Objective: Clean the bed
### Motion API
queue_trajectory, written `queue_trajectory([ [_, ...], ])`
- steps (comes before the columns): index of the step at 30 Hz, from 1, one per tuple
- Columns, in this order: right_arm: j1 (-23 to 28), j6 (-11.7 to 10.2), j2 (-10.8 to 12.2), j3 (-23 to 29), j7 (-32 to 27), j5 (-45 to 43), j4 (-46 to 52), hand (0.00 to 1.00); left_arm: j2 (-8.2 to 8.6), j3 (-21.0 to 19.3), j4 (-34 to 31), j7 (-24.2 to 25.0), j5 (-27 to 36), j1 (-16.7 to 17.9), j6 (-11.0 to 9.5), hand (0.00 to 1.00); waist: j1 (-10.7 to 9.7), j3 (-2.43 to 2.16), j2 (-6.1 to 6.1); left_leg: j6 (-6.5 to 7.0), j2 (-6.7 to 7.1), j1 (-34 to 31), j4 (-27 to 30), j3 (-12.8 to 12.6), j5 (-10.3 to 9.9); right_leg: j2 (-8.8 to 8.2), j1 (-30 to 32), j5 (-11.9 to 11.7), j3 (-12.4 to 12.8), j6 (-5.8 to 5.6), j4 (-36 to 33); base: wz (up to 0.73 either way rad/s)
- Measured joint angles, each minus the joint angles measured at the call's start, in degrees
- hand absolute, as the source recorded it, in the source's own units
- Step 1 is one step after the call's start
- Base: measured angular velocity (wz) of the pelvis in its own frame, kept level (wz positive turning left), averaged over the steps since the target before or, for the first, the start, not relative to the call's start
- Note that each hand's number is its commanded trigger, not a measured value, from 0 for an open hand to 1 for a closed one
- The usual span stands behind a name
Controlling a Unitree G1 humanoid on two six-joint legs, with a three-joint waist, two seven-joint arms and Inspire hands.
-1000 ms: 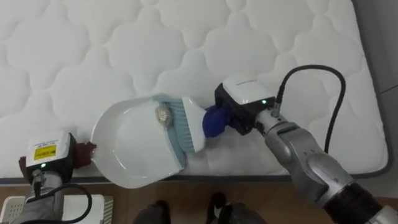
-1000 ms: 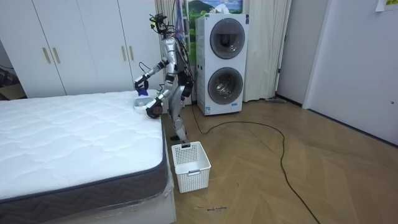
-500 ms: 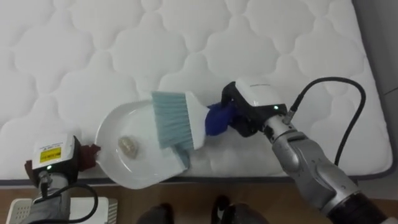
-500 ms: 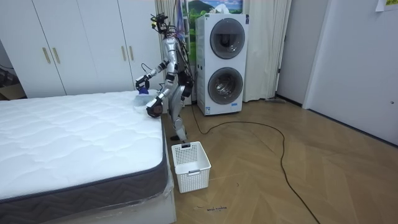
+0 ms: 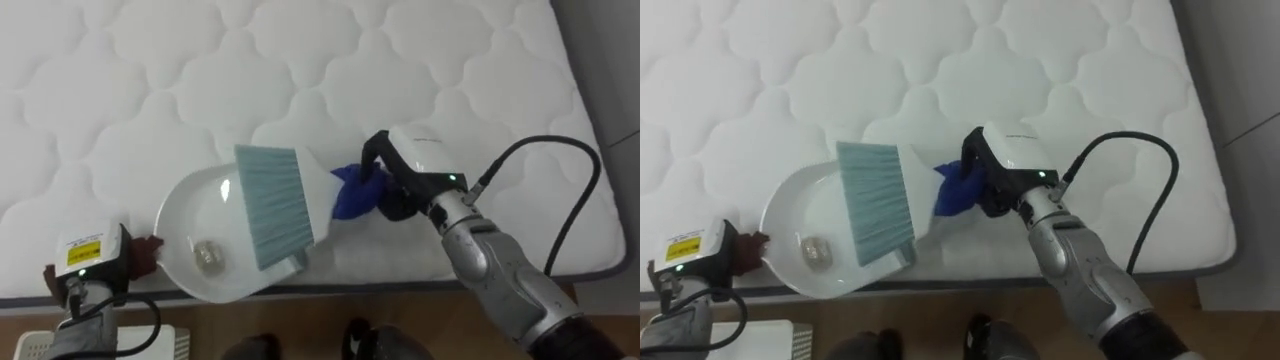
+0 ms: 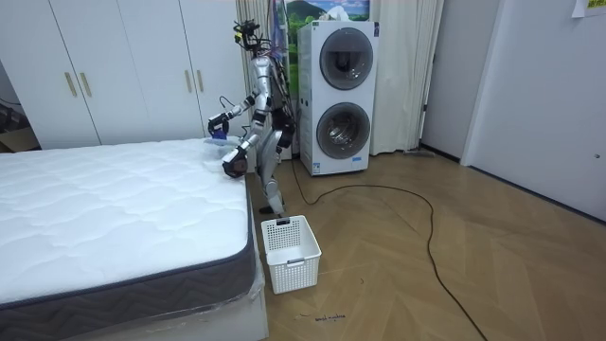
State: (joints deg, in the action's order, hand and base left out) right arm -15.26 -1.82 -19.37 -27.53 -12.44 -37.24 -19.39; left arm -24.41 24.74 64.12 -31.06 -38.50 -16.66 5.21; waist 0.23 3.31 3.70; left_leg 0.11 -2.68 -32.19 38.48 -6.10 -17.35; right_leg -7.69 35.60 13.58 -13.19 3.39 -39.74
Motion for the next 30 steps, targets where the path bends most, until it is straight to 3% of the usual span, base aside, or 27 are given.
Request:
queue_trajectory([
  [13, 0.25, -0.06, -0.06, 2.35, -4.22, 6.73, -1.02, 1.00, 0.94, -0.08, -0.12, -0.87, 0.04, 0.16, 0.68, 1.00, -0.82, -0.05, -0.02, 0.03, 0.18, 1.41, -0.14, -0.06, -0.01, -0.03, -1.34, -0.02, 0.39, -0.18, 0.01, 0.00],
  [14, 0.30, -0.16, -0.09, 2.95, -5.12, 8.54, -1.66, 0.55, 1.04, -0.16, -0.15, -0.87, 0.07, 0.16, 0.65, 1.00, -0.86, -0.08, -0.05, 0.03, 0.16, 1.58, -0.14, -0.04, -0.01, 0.01, -1.51, -0.04, 0.39, -0.20, 0.10, 0.00],
  [15, 0.62, -0.36, -0.07, 3.70, -6.00, 10.55, -2.52, 0.46, 1.22, -0.19, -0.38, -0.88, 0.10, 0.18, 0.64, 1.00, -0.89, -0.12, -0.11, 0.03, 0.15, 1.78, -0.20, 0.04, -0.01, 0.02, -1.81, -0.06, 0.34, -0.24, 0.29, 0.00],
  [16, 0.95, -0.36, -0.07, 4.12, -6.27, 11.77, -2.72, 0.04, 1.30, -0.19, -0.51, -0.88, 0.10, 0.20, 0.62, 1.00, -0.92, -0.15, -0.16, 0.03, 0.15, 1.89, -0.24, 0.09, -0.01, 0.04, -2.00, -0.07, 0.29, -0.26, 0.41, 0.00],
  [19, 2.94, -0.39, -0.06, 6.06, -7.54, 15.26, -3.28, 0.00, 2.35, -2.36, -1.37, -0.94, -0.76, 0.65, 0.59, 1.00, -0.96, -0.43, -0.61, 0.17, 0.12, 3.14, -1.18, 0.16, 0.10, 0.33, -3.42, -0.35, 0.23, -0.60, 1.74, 0.00],
  [21, 4.87, -0.41, -0.04, 7.64, -8.22, 17.36, -3.28, 0.00, 3.71, -4.51, -2.62, -1.80, -0.92, 1.81, 0.31, 1.00, -1.21, -1.00, -1.25, 0.44, 0.26, 4.87, -2.75, 0.00, 0.28, 0.49, -5.17, -0.75, 0.44, -1.04, 3.21, 0.00],
  [25, 6.59, -0.70, 0.04, 8.90, -8.72, 21.43, -3.27, 0.00, 3.94, -4.50, -3.30, -2.23, -0.92, 2.84, -0.65, 1.00, -1.51, -1.40, -1.71, 0.60, 0.43, 8.81, -5.53, -0.26, 0.55, 0.83, -8.83, -1.07, 0.75, -1.56, 5.41, -0.03],
  [30, 8.09, -2.42, 0.23, 12.51, -10.20, 24.86, -3.28, 0.00, 5.17, -7.41, -6.97, -2.21, -1.01, 6.91, -1.68, 1.00, -1.39, -2.35, -2.22, 0.66, 0.55, 15.37, -11.15, -0.35, 1.37, 1.17, -14.98, -1.66, 0.67, -2.36, 10.33, 0.00],
])
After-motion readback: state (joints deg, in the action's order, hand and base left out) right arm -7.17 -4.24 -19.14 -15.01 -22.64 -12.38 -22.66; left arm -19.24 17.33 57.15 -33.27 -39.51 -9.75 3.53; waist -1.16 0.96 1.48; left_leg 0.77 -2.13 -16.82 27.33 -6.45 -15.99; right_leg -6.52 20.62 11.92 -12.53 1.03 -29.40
